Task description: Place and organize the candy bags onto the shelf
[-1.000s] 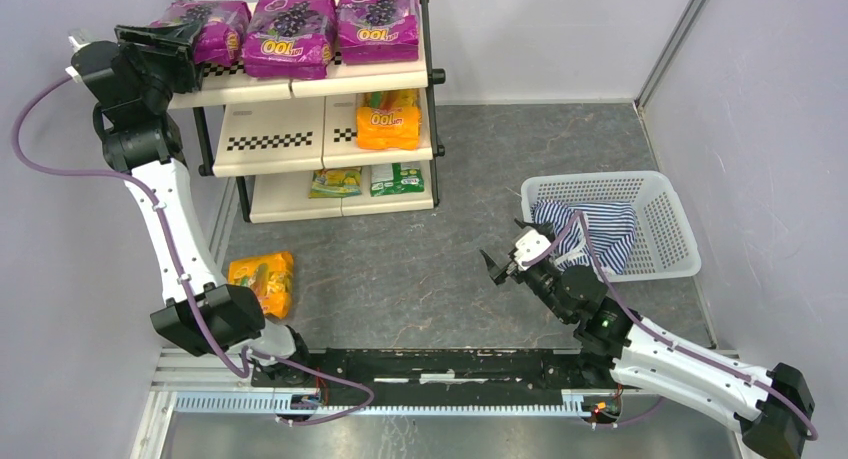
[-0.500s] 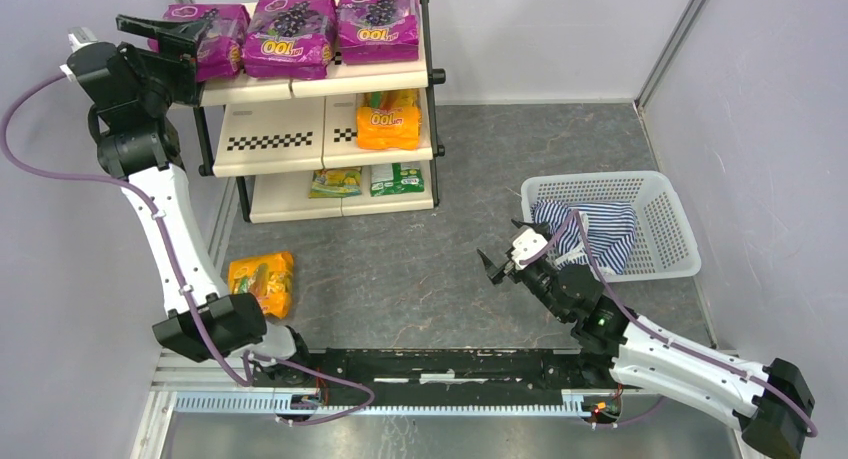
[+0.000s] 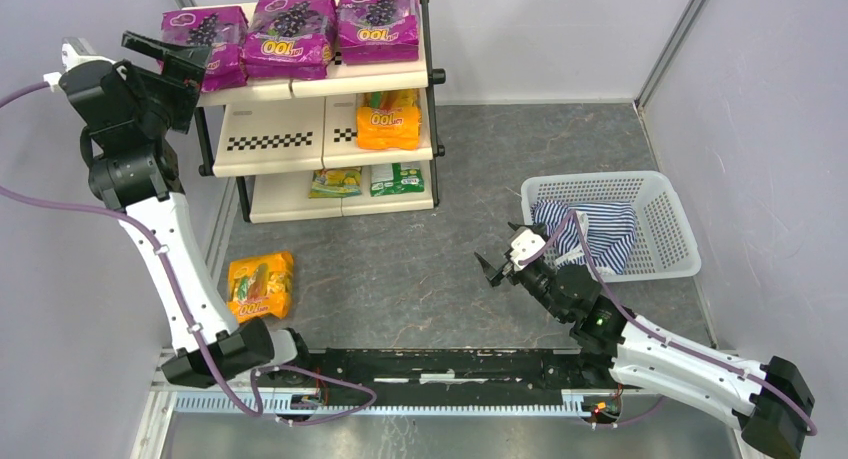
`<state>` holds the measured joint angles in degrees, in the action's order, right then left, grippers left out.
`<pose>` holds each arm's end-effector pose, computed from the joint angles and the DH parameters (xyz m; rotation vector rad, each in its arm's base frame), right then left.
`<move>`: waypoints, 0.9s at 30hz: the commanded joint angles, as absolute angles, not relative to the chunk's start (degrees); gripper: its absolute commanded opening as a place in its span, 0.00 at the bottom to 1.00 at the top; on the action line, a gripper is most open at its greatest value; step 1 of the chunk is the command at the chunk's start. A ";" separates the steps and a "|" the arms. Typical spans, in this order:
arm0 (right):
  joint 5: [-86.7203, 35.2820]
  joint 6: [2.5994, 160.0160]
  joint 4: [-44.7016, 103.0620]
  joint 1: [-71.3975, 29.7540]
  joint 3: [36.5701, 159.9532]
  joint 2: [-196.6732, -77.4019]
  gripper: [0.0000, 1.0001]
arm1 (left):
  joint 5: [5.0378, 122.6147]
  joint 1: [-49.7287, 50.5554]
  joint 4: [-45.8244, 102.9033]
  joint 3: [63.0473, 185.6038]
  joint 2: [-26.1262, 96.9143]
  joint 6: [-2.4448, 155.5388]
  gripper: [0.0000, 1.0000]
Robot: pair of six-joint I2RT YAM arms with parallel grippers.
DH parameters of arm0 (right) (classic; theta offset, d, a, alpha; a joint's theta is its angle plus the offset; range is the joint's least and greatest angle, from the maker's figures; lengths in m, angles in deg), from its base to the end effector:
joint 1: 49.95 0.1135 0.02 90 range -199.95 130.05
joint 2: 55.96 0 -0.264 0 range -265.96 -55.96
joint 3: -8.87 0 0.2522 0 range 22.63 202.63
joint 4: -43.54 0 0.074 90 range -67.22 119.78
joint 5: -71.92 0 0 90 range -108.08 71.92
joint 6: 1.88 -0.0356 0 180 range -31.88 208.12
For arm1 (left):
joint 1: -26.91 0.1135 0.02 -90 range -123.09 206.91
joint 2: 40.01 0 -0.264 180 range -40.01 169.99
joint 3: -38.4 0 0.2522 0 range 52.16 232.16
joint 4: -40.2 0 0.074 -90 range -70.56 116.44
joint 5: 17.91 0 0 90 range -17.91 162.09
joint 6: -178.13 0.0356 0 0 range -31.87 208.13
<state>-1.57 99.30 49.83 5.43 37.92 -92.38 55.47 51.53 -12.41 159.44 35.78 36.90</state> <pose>0.1025 0.1307 0.2358 -0.6812 1.4491 0.3722 0.2224 0.0907 0.5347 -0.8805 1.4883 -0.5908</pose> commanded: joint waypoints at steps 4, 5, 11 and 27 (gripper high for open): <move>-2.69 98.32 52.55 5.33 37.83 -92.58 0.98 | 62.59 51.52 -13.81 157.59 29.59 45.67 0.90; -2.87 98.32 52.70 5.29 37.78 -92.77 0.98 | 62.98 51.54 -13.48 157.47 29.27 45.75 0.86; -3.09 98.14 53.04 5.29 37.74 -93.26 0.98 | 62.86 51.60 -10.37 156.66 30.13 45.34 0.67; -2.59 98.14 53.06 5.34 37.09 -93.73 0.98 | 58.54 51.61 -5.27 159.07 37.37 43.30 0.56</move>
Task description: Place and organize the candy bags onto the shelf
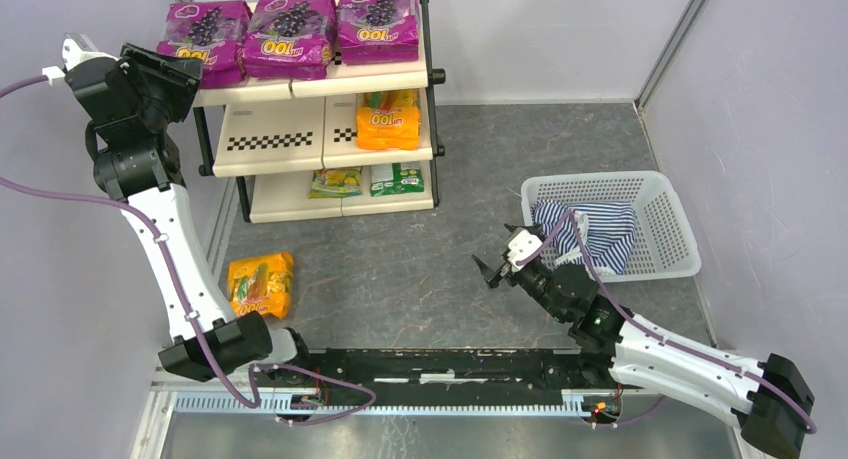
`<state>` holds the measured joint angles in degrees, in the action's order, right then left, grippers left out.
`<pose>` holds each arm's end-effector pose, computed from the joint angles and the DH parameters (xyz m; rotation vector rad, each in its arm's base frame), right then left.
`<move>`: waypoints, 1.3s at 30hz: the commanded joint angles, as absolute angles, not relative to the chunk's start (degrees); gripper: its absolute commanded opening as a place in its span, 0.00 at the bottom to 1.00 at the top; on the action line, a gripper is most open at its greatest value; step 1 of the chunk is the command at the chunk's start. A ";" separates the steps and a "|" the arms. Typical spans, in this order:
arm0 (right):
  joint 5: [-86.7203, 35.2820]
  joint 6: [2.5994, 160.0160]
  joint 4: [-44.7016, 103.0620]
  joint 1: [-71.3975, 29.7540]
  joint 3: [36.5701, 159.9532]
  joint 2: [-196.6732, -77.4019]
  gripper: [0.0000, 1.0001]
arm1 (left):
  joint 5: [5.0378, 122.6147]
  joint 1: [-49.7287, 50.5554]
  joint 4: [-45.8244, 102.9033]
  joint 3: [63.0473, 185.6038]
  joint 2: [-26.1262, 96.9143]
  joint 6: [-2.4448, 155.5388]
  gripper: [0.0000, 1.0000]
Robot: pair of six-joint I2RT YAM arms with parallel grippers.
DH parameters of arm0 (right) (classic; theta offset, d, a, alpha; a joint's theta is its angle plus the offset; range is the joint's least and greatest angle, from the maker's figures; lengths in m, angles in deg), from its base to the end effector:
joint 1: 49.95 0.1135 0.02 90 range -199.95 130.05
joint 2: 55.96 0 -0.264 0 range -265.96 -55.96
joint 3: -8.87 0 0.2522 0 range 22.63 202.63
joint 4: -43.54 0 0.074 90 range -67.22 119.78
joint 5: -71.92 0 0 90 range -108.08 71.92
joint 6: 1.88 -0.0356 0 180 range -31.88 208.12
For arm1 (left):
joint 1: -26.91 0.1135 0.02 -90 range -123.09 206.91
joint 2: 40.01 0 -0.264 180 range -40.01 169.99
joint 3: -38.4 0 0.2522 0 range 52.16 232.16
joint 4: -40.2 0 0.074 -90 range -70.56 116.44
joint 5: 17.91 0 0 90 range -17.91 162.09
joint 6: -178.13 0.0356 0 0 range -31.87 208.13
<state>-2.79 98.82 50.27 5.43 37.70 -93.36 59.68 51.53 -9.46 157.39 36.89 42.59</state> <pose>0.1031 0.1329 0.2328 -0.6990 1.4566 0.3908 0.2351 0.0993 0.5253 -0.8510 1.4956 -0.4556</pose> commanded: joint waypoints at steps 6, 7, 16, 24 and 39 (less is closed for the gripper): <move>-2.91 98.32 53.99 5.33 37.15 -95.02 0.98 | 57.50 51.51 -4.05 159.46 38.79 42.54 0.54; -3.03 98.41 53.99 5.33 37.30 -95.30 0.98 | 57.16 51.52 -3.57 159.45 39.05 42.30 0.53; -3.40 98.32 53.88 5.33 37.63 -95.44 0.98 | 53.52 51.54 -2.23 161.95 41.70 41.49 0.54; -3.91 97.81 53.38 5.36 37.70 -95.83 0.98 | 57.82 51.61 -8.20 162.52 35.70 50.03 0.78; -9.52 95.71 56.15 5.33 41.82 -105.78 0.98 | 72.59 38.18 -11.80 121.80 3.44 61.48 1.00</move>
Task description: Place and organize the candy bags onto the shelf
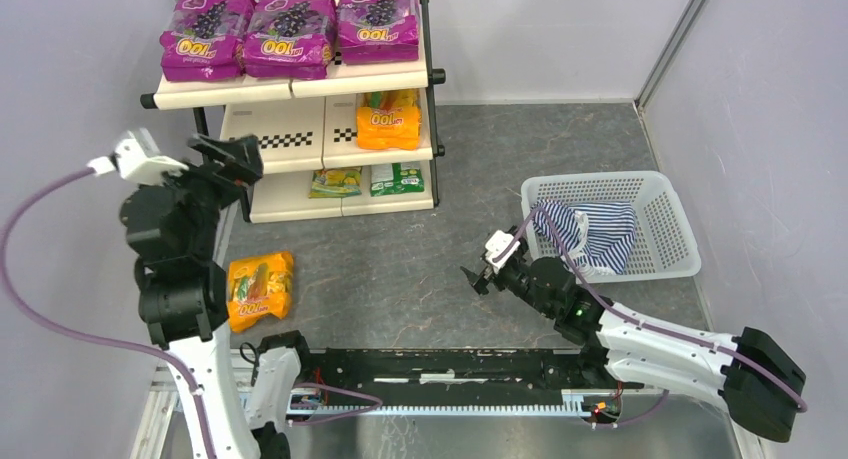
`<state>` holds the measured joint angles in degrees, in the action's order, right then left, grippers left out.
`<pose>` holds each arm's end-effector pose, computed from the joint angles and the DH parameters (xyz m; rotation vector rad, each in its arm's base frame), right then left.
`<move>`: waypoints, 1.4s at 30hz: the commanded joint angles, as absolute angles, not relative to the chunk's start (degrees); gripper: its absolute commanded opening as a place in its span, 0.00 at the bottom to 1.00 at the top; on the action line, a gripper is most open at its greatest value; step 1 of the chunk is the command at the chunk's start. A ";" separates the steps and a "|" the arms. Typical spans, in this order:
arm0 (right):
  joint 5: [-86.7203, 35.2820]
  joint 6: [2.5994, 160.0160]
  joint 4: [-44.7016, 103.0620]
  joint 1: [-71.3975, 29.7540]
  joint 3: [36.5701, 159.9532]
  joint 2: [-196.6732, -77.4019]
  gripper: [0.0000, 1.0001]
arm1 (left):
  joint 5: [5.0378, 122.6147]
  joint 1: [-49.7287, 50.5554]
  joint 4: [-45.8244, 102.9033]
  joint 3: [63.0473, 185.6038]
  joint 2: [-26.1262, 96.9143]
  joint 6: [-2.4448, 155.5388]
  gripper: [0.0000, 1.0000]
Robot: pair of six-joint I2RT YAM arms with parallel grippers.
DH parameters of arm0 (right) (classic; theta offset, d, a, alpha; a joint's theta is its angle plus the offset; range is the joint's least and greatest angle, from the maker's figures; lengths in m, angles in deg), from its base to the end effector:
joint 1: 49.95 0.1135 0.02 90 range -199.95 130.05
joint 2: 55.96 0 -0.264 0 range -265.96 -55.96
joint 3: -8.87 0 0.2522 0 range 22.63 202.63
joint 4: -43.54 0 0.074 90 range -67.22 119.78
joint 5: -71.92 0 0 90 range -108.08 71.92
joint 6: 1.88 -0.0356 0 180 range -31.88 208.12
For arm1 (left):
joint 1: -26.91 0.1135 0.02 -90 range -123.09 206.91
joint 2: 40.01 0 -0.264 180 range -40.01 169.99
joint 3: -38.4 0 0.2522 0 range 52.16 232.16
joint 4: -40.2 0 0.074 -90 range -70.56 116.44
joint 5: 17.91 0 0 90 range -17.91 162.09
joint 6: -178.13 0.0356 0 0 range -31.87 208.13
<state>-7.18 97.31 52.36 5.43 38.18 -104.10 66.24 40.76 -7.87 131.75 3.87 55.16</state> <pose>0.1134 0.1524 0.2098 -0.8190 1.5593 0.4237 0.1009 0.0211 0.4909 -0.5429 1.4588 -0.3429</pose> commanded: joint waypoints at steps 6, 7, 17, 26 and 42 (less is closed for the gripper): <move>-10.96 87.48 58.57 5.34 45.30 -113.26 0.98 | 74.69 37.54 -17.18 108.68 -2.69 62.32 1.00; -9.70 82.68 56.61 5.34 47.44 -116.38 0.98 | 73.20 37.50 -17.05 107.31 -3.64 62.04 1.00; -31.55 51.22 70.25 6.38 64.36 -149.27 0.98 | 65.61 37.17 -17.00 105.55 -4.00 61.32 1.00; -31.78 40.79 75.13 9.20 73.05 -161.70 0.98 | 76.65 35.81 -19.62 101.13 3.45 56.24 1.00; -30.12 51.33 61.74 6.10 67.93 -153.52 0.98 | 95.41 46.68 -14.78 96.22 14.45 41.83 0.95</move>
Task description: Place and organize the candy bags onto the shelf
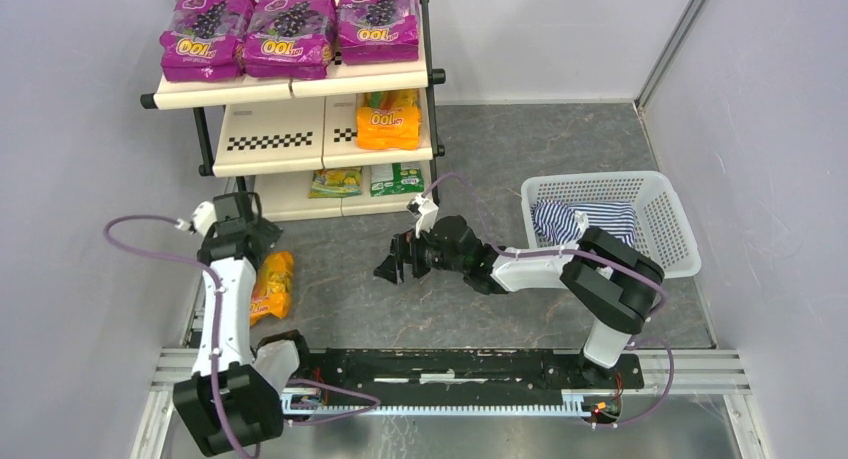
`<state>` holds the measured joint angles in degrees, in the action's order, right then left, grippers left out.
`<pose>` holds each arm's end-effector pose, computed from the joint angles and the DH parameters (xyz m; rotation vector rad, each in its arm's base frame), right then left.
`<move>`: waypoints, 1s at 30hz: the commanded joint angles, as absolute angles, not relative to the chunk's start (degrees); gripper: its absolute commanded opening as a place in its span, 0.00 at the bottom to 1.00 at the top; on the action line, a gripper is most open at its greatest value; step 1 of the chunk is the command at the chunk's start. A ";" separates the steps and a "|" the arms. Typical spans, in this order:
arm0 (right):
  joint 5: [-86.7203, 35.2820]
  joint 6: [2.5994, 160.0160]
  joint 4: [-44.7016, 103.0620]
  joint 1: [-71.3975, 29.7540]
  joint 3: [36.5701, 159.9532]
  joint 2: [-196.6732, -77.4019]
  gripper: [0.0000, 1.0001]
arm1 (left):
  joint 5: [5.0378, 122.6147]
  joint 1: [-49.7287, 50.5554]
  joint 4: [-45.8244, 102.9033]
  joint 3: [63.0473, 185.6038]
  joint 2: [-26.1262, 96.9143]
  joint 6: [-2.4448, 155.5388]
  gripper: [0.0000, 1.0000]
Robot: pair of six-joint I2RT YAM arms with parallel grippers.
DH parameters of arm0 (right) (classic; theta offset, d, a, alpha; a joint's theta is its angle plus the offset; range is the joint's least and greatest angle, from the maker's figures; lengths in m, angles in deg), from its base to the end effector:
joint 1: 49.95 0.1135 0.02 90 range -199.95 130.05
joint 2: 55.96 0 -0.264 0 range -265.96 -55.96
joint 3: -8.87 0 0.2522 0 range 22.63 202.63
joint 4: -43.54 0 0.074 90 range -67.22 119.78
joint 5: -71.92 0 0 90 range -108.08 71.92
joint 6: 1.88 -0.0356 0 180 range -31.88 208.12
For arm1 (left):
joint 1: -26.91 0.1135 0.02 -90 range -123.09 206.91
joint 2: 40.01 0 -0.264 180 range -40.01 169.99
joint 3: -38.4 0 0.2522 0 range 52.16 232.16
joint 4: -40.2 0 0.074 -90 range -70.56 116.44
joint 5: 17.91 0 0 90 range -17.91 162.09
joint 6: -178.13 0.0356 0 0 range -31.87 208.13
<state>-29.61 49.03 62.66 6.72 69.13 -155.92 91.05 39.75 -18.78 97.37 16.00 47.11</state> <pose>0.1928 0.3061 0.1742 -0.4774 2.1028 1.2508 0.1773 0.0523 0.2561 -1.2369 2.1554 0.2174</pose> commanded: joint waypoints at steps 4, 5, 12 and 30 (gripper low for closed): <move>-32.02 52.81 60.39 5.65 67.65 -153.16 0.98 | 98.79 50.65 -15.76 96.94 15.58 39.25 0.96; -32.68 53.09 60.29 5.49 67.46 -153.09 0.98 | 100.21 51.48 -16.36 97.23 15.98 38.51 0.96; -37.97 52.17 63.46 5.17 62.62 -150.75 0.98 | 104.33 57.15 -16.71 96.49 15.43 34.56 1.00; -34.73 61.14 58.52 2.75 50.85 -134.82 0.98 | 97.44 60.22 2.05 87.79 17.99 38.50 1.00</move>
